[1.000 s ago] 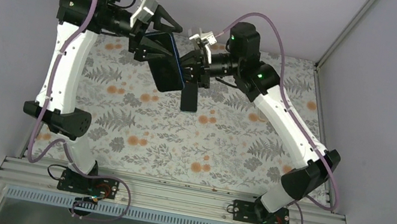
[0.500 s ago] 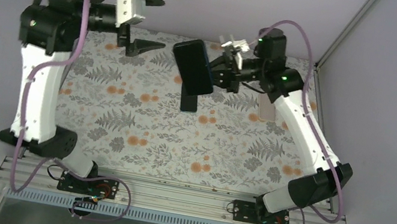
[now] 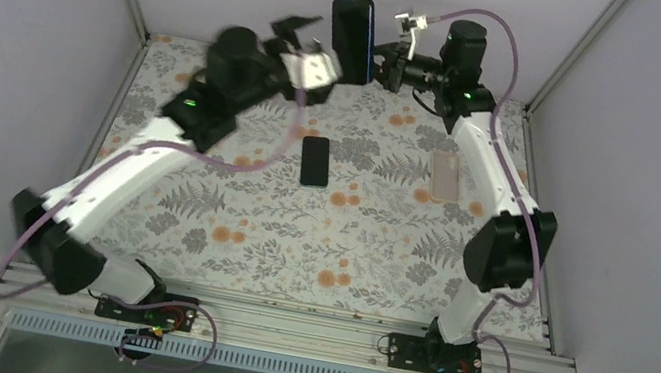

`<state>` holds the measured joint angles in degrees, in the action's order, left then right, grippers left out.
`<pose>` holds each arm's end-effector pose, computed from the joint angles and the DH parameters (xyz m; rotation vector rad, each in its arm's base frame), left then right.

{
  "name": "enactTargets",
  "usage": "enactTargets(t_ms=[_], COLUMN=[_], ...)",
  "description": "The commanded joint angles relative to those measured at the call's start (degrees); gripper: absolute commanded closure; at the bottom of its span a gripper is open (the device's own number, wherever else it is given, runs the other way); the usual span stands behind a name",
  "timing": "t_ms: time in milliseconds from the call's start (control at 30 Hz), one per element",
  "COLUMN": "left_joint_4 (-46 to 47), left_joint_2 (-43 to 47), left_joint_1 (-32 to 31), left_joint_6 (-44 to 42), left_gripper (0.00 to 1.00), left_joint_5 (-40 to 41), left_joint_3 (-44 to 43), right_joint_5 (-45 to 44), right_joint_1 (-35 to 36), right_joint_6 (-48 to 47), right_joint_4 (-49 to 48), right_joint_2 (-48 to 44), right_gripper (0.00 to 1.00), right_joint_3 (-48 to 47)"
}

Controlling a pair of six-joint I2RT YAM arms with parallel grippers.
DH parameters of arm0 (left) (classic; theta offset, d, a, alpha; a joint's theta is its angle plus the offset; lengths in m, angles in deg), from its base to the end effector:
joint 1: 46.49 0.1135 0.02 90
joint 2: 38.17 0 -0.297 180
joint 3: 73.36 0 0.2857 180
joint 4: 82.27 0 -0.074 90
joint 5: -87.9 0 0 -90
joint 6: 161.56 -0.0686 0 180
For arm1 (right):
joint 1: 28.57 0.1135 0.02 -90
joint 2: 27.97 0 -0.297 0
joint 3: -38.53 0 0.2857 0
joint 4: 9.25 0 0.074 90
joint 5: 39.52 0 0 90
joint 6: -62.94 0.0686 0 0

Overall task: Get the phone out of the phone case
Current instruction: Remove the phone case from the phone.

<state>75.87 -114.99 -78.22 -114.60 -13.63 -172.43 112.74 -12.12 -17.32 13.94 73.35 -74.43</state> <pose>0.2972 -0.1999 0.5118 1.0705 1.1404 -0.0020 0.4258 0.1890 0.4412 -0.9084 1.5992 1.2755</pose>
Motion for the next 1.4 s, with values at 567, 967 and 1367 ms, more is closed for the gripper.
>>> enactTargets(t_ms=[567, 967, 1367], left_joint_4=[40.84, 42.08, 42.10], left_joint_2=[-17.16, -18.02, -19.83], left_joint_1=[-8.79, -7.14, -7.07], left_joint_6=[-8.93, -5.91, -4.69], left_gripper=[0.00, 0.00, 0.00], left_joint_5=[26.20, 27.85, 28.23], left_joint_3=[9.26, 8.14, 5.65], right_joint_5=[-12.99, -10.54, -9.99], right_joint_1=[0.67, 0.65, 1.01], right_joint_6=[12.23, 14.34, 14.04], right_joint_4=[-6.69, -8.76, -8.82], right_joint_2=[9.75, 8.81, 8.43], right_gripper=[0.97, 0.97, 0.97], right_joint_3=[-14.17, -13.03, -12.72])
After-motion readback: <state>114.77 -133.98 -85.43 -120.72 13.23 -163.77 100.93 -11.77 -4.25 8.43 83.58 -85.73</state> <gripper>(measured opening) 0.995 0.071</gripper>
